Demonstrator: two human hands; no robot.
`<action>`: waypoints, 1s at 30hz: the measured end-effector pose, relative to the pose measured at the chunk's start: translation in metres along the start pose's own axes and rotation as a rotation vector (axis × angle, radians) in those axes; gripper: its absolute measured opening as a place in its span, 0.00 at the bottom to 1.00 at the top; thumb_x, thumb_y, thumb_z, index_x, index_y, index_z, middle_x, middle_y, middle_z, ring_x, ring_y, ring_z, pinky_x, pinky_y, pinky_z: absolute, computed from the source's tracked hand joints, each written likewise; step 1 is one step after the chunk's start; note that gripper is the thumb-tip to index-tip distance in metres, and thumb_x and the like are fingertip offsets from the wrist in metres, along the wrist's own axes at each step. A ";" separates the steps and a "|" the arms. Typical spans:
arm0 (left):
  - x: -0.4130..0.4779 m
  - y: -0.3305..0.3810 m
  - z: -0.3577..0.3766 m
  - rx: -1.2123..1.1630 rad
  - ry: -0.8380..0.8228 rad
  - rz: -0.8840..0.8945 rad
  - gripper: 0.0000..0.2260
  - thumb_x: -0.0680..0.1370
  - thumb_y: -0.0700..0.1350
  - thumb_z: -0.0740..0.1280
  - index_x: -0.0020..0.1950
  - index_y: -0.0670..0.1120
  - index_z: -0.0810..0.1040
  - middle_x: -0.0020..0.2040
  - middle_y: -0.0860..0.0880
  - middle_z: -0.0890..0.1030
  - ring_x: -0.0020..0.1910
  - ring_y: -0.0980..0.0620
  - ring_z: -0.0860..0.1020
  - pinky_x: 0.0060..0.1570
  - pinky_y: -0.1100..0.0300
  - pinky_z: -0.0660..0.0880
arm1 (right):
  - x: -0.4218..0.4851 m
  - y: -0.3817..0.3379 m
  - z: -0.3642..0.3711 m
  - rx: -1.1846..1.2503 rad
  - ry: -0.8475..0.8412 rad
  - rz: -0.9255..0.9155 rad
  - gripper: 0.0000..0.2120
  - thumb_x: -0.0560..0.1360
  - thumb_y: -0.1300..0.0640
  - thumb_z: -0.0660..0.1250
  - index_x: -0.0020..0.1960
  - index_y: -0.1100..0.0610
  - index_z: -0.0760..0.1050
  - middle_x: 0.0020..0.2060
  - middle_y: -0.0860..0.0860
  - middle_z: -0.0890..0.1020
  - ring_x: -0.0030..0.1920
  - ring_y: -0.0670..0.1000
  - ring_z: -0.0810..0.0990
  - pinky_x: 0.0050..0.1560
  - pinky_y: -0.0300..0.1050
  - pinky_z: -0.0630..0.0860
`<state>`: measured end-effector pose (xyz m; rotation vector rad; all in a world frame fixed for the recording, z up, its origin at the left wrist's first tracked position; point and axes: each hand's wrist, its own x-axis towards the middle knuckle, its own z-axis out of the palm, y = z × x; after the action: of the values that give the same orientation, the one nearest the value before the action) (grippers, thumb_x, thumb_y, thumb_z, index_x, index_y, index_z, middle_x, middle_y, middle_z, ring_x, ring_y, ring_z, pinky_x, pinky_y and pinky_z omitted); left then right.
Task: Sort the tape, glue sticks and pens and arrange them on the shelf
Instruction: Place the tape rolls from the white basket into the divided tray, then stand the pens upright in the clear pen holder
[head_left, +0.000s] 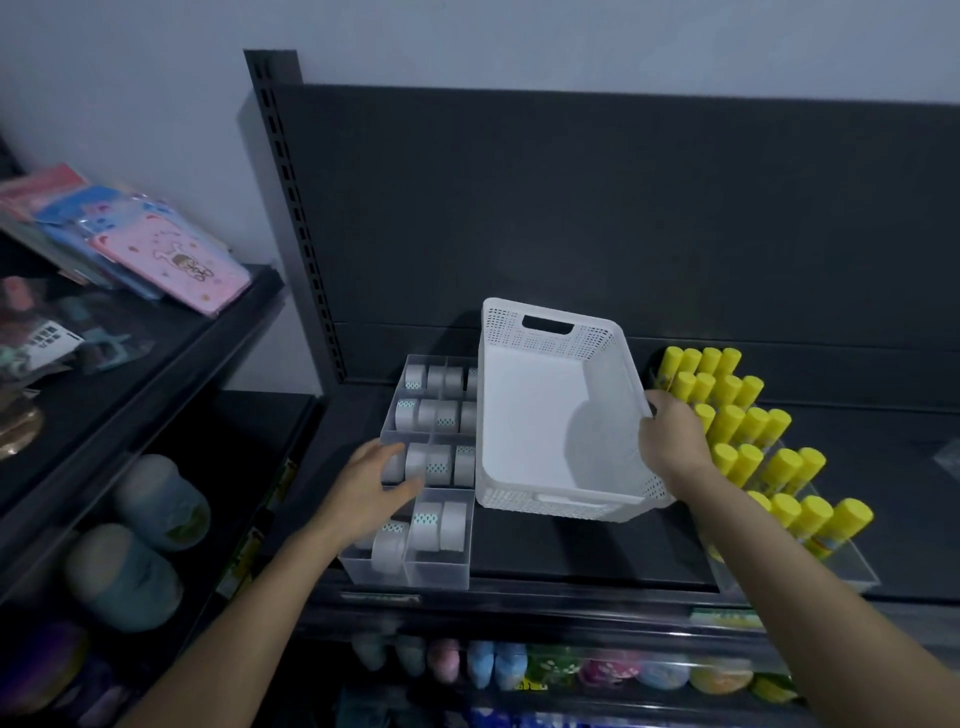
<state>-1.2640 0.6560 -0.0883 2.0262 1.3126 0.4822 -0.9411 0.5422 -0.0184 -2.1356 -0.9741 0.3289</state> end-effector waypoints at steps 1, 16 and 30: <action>0.000 0.001 0.000 0.012 -0.008 -0.006 0.28 0.76 0.52 0.69 0.74 0.49 0.66 0.75 0.48 0.61 0.73 0.52 0.60 0.69 0.59 0.59 | -0.001 0.000 -0.001 0.003 0.007 -0.010 0.17 0.72 0.69 0.53 0.53 0.61 0.77 0.45 0.57 0.80 0.45 0.59 0.77 0.39 0.45 0.71; -0.015 0.009 -0.013 0.220 0.000 -0.168 0.36 0.76 0.63 0.64 0.77 0.46 0.59 0.71 0.42 0.71 0.65 0.44 0.73 0.60 0.52 0.73 | -0.014 -0.009 -0.003 0.027 -0.003 -0.048 0.17 0.73 0.70 0.54 0.55 0.61 0.76 0.45 0.56 0.79 0.43 0.56 0.75 0.38 0.42 0.67; -0.034 0.094 -0.036 -0.550 0.122 0.076 0.28 0.76 0.64 0.60 0.74 0.55 0.64 0.70 0.55 0.70 0.65 0.58 0.71 0.65 0.58 0.68 | -0.036 -0.030 -0.008 0.077 0.065 -0.066 0.17 0.73 0.69 0.53 0.53 0.57 0.77 0.40 0.52 0.79 0.37 0.51 0.75 0.30 0.40 0.65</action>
<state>-1.2391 0.6115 0.0043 1.6059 1.0268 0.9045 -0.9775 0.5242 0.0062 -2.0277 -0.9765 0.2591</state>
